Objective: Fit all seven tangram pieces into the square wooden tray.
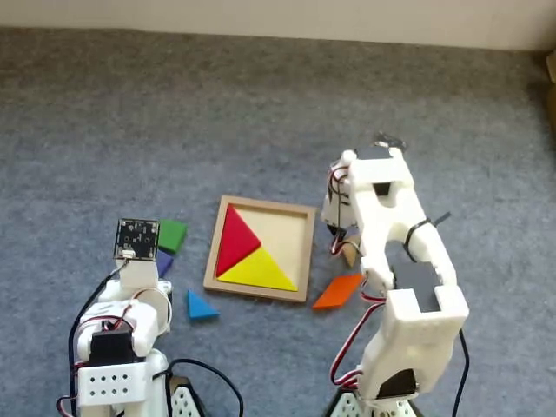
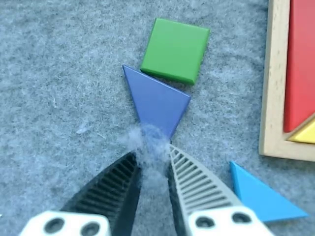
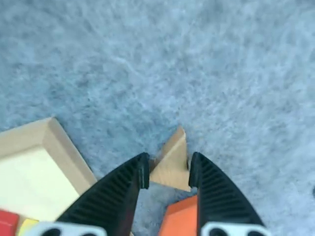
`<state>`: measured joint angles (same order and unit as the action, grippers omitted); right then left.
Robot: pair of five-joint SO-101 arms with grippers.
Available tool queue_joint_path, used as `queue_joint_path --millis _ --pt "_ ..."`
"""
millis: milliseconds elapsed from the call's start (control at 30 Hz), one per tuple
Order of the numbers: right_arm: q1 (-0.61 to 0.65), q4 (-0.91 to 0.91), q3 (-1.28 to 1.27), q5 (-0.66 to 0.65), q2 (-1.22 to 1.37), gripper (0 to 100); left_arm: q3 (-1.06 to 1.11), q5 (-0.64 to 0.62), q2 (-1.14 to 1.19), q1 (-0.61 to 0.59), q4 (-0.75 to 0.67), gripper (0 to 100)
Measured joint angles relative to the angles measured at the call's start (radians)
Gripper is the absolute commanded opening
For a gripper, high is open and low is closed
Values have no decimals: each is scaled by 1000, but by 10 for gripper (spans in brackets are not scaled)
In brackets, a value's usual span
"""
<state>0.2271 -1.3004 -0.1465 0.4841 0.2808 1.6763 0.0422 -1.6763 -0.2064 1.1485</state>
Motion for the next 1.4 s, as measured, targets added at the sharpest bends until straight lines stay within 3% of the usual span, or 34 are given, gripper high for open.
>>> queue_joint_path --millis 333,600,733,1400 --pt "20 -11 0 -28 -158 143 0 0 0 0 0 77" --pt "26 112 -143 -28 -160 144 0 0 0 0 0 77" --pt "28 166 -199 -28 -160 209 0 0 0 0 0 77" --pt "28 178 -199 -91 -55 228 0 0 0 0 0 77"
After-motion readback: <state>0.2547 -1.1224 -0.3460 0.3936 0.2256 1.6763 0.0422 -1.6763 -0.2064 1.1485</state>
